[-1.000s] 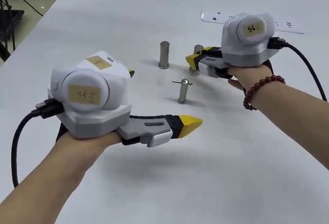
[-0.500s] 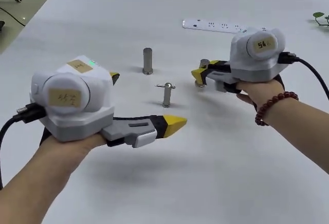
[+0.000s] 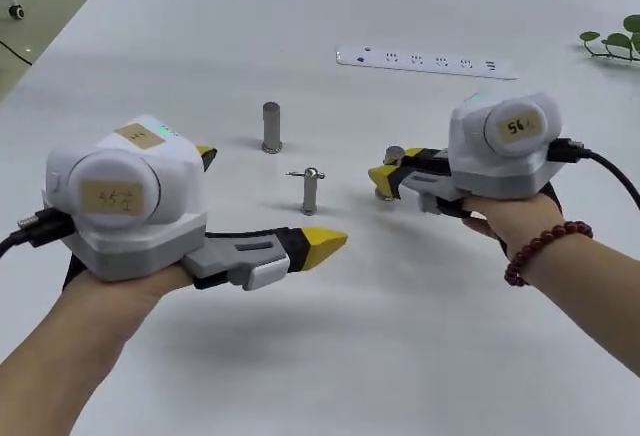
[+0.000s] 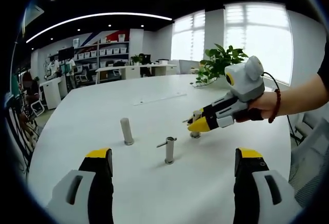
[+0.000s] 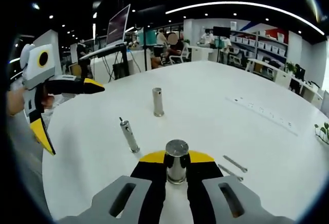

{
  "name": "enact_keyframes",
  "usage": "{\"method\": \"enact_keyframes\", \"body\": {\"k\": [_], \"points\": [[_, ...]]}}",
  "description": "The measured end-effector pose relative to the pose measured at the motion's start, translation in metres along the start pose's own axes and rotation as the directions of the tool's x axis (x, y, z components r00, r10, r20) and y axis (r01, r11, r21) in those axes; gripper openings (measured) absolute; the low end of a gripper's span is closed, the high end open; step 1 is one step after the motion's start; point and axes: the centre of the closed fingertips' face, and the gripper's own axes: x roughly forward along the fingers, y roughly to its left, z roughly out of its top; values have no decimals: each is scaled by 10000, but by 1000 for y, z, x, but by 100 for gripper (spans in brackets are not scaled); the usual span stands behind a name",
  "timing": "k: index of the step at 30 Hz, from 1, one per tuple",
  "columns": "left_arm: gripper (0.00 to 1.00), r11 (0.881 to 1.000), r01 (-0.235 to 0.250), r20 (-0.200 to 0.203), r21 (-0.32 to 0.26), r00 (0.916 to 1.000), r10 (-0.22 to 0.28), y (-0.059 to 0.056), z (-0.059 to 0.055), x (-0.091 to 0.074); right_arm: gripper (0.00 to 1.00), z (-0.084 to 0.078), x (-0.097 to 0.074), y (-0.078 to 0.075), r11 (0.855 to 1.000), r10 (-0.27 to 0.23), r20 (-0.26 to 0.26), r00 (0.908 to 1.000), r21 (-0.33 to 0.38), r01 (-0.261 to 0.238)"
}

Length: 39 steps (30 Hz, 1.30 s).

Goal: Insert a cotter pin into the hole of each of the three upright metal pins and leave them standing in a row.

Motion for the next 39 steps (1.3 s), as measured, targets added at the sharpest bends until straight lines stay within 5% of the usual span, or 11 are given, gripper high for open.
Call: {"method": "enact_keyframes", "body": {"k": [12,39], "points": [[99,9999,42,-38,131,10000,-42,-2,-1,0,9,-8,-8,23,9996,290,14,9996,13,-290],[99,9990,384,-7,224,9993,-384,-12,0,2,9,-30,-8,24,9995,296,-269,9992,-75,-298]]}}
